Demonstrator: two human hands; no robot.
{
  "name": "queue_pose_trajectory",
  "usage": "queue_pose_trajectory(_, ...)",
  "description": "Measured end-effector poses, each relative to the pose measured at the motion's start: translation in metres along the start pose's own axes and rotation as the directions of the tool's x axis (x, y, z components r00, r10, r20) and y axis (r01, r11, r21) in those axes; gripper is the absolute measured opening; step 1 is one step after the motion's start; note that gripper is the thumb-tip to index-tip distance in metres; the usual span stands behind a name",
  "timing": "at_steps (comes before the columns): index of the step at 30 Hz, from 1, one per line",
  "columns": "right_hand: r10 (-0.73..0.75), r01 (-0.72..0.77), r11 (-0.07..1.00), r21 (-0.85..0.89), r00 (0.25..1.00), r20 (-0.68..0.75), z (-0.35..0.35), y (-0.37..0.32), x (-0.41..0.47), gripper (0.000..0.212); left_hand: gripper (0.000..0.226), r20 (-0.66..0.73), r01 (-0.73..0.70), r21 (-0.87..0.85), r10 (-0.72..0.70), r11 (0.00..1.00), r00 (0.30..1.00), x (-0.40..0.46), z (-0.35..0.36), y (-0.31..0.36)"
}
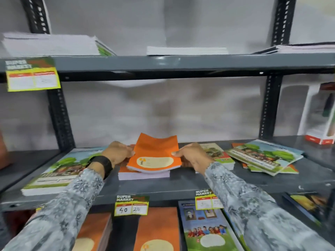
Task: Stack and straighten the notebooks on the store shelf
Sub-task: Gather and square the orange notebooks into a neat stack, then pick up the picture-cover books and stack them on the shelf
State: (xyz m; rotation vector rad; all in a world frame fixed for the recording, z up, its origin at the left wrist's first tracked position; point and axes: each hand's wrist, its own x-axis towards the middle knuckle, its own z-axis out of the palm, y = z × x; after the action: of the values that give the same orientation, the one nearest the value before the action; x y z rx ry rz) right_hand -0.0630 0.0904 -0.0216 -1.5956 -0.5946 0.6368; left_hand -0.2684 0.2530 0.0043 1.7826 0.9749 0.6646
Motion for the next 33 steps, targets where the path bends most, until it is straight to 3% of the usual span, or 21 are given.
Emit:
queue_pose_trajectory(3, -0.007, 0.005, 0.996, -0.085, 0.999, -0.033, 0.024, 0.006, 0.005, 0.030, 0.012, -0.074, -0.040, 0.208, 0.057, 0.977, 0.996, 0.014, -0.007, -0.015)
queue_pose_trajectory(6, -0.072, 0.042, 0.967, -0.252, 0.991, -0.109, 0.037, 0.013, 0.005, 0.028, 0.025, -0.100, -0.036, 0.451, 0.090, 0.892, 0.991, 0.019, -0.003, -0.026)
queue_pose_trajectory(9, -0.123, 0.076, 0.936, -0.344, 0.986, -0.116, 0.033, 0.015, -0.003, 0.030, 0.024, -0.135, -0.032, 0.567, 0.131, 0.823, 0.982, 0.011, 0.003, -0.024)
queue_pose_trajectory(12, -0.247, 0.183, 0.903, -0.388, 0.961, -0.121, 0.011, 0.012, -0.008, 0.030, 0.020, -0.155, -0.090, 0.599, 0.225, 0.795, 0.962, -0.001, 0.016, -0.006)
queue_pose_trajectory(17, -0.409, 0.242, 0.832, -0.499, 0.876, -0.256, -0.078, -0.005, -0.015, 0.033, 0.019, 0.020, -0.352, 0.432, 0.381, 0.830, 0.924, -0.015, 0.088, 0.056)
queue_pose_trajectory(23, -0.386, 0.047, 0.756, -0.653, 0.837, -0.387, -0.221, 0.007, -0.024, 0.021, 0.023, 0.257, -0.530, 0.303, 0.467, 0.792, 0.846, -0.016, 0.238, 0.124)
queue_pose_trajectory(27, -0.281, -0.179, 0.589, -0.788, 0.869, -0.407, -0.273, 0.020, -0.035, 0.032, 0.021, 0.326, -0.569, 0.359, 0.472, 0.740, 0.819, -0.018, 0.318, 0.141)
queue_pose_trajectory(30, -0.178, -0.245, 0.572, -0.783, 0.894, -0.410, -0.289, 0.029, -0.038, 0.044, 0.028, 0.412, -0.592, 0.550, 0.425, 0.589, 0.806, -0.013, 0.358, 0.143)
queue_pose_trajectory(33, -0.118, -0.263, 0.645, -0.718, 0.893, -0.433, -0.298, 0.037, -0.035, 0.047, 0.032, 0.472, -0.574, 0.686, 0.327, 0.448, 0.819, -0.009, 0.385, 0.141)
